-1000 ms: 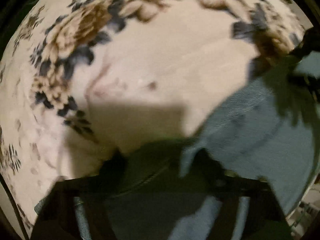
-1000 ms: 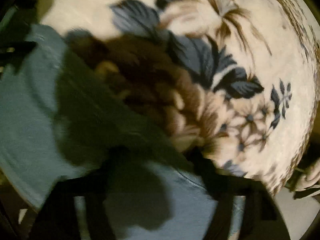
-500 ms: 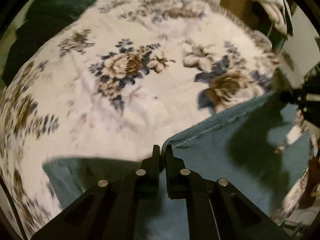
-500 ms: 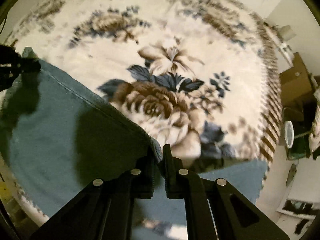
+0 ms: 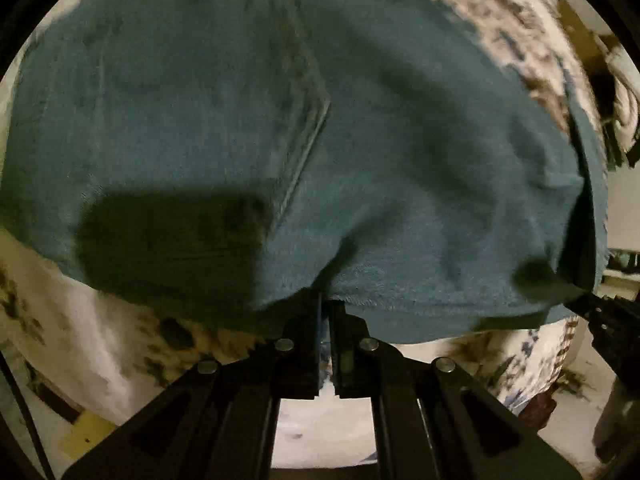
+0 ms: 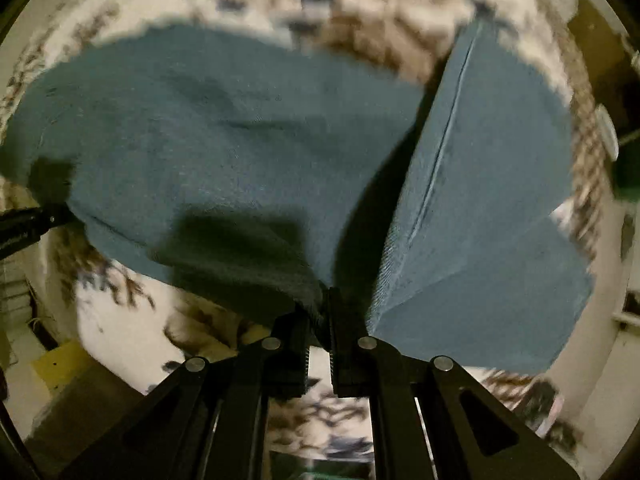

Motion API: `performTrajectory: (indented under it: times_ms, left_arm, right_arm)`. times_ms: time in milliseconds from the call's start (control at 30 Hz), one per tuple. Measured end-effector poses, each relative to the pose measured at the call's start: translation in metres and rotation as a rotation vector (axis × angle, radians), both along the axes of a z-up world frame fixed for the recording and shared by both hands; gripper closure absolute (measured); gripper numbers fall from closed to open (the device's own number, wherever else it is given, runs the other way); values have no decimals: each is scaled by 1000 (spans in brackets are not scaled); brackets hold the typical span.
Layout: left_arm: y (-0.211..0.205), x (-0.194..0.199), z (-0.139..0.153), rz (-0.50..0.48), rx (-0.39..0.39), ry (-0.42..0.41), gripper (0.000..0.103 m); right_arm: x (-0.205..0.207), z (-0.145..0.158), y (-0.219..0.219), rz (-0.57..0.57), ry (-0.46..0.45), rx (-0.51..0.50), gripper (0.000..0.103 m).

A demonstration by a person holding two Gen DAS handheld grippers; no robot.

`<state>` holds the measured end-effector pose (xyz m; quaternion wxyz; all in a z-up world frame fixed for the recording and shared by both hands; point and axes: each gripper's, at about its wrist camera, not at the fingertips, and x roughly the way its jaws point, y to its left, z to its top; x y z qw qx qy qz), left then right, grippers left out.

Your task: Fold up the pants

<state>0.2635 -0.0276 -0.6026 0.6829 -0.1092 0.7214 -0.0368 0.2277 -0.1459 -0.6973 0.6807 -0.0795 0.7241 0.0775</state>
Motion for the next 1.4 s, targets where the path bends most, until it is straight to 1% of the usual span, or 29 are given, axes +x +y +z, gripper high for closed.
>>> performTrajectory:
  times_ms: [67,100,133,167,200,233,267,300,333,400,467,533,567,633,700,767,800,833,933,1000,1033,1067,1100,1167,1233,1267,1333,1367,1400]
  left_arm:
    - [4,-1,1,47,12,8,97]
    - [6,-1,6,62,19,17,96]
    - [8,-1,12,70,26,17,94]
    - [11,-2,20,80,29,9,85]
    - [17,-1,34,101,34,-7,69]
    - [22,-2,43,115,45,-23,58]
    - [26,0,52,129,59,-44,31]
    - [31,6,66,140,85,-94,12]
    - [32,11,73,142,120,-132,9]
    - [30,27,83,108,216,-222,9]
    - [26,36,74,82,264,-242,9]
    - [20,53,64,76,282,-254,9]
    - [17,62,57,71,293,-257,9]
    - [7,68,52,61,305,-260,9]
    - [1,68,53,55,306,-261,9]
    - [-1,69,53,47,303,-263,9]
    - [-5,67,55,42,301,-264,9]
    - [-8,66,57,39,298,-267,9]
    - [-15,62,59,41,282,-279,9]
    - [-21,57,55,33,283,-279,9]
    - [-25,54,52,30,280,-270,9]
    - [-29,51,48,27,275,-255,9]
    - [-33,49,44,25,269,-242,9]
    - [-39,46,39,21,265,-228,9]
    - [-48,43,36,6,270,-223,9]
    - [-52,42,34,-6,270,-222,9]
    - [-58,40,33,-29,278,-222,9]
    - [-60,40,32,-42,281,-223,9]
    - [-62,40,31,-49,284,-222,9]
  right_arm:
    - [3,-14,-2,-5,64,1,87]
    - [6,-15,-5,-25,98,32,73]
    - [8,-9,-9,-59,118,75,48]
    - [8,1,-13,-92,125,118,35]
    - [8,14,-17,-128,120,162,15]
    - [8,31,-22,-168,99,187,8]
    - [9,47,-26,-199,76,202,9]
    - [11,63,-33,-239,45,213,9]
    - [17,79,-42,-292,-4,208,8]
    - [41,93,-55,-357,-74,156,8]
    - [79,87,-67,-379,-149,67,8]
    - [125,66,-75,-395,-194,-13,8]
    - [143,50,-81,-407,-191,-40,8]
    - [180,9,-96,-439,-97,-72,9]
    - [196,-18,-103,-460,-39,-80,10]
    - [194,-18,-112,-479,-62,-115,40]
    - [186,-10,-122,-524,-96,-85,75]
    - [173,2,-137,-600,-126,-51,96]
    - [115,53,-185,-796,-266,-63,96]
    - [67,70,-221,-928,-285,-87,96]
    - [33,70,-243,-1026,-267,-92,95]
    - [13,65,-258,-1087,-247,-78,95]
    - [-11,54,-274,-1179,-222,-33,95]
    - [-54,16,-301,-1349,-156,162,90]
    - [-77,-10,-312,-1438,-122,303,84]
    - [-86,-17,-313,-1470,-132,345,82]
    - [-99,-25,-317,-1532,-184,418,59]
    - [-103,-27,-317,-1558,-205,459,55]
    - [-102,-29,-319,-1583,-207,482,44]
